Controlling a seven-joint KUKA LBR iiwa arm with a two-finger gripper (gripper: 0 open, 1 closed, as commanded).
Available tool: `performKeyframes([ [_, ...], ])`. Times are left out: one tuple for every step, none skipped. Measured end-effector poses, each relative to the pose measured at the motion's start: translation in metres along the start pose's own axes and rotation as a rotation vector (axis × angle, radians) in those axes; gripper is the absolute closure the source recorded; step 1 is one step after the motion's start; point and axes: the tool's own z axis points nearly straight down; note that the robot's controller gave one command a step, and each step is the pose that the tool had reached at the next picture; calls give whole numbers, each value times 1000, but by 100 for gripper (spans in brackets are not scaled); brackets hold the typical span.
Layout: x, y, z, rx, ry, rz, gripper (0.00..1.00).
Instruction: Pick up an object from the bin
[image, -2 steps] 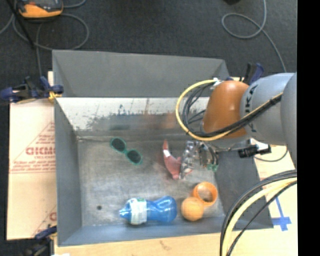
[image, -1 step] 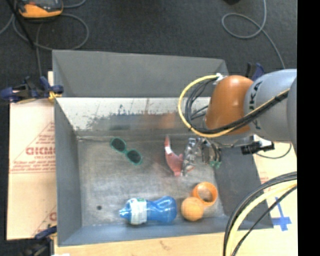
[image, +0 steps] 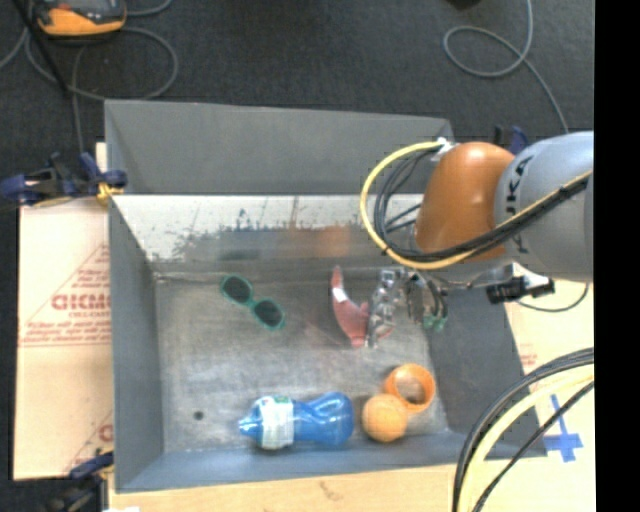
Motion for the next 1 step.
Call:
performKeyframes([
  [-1, 0, -12, -1, -3, -1, 100],
])
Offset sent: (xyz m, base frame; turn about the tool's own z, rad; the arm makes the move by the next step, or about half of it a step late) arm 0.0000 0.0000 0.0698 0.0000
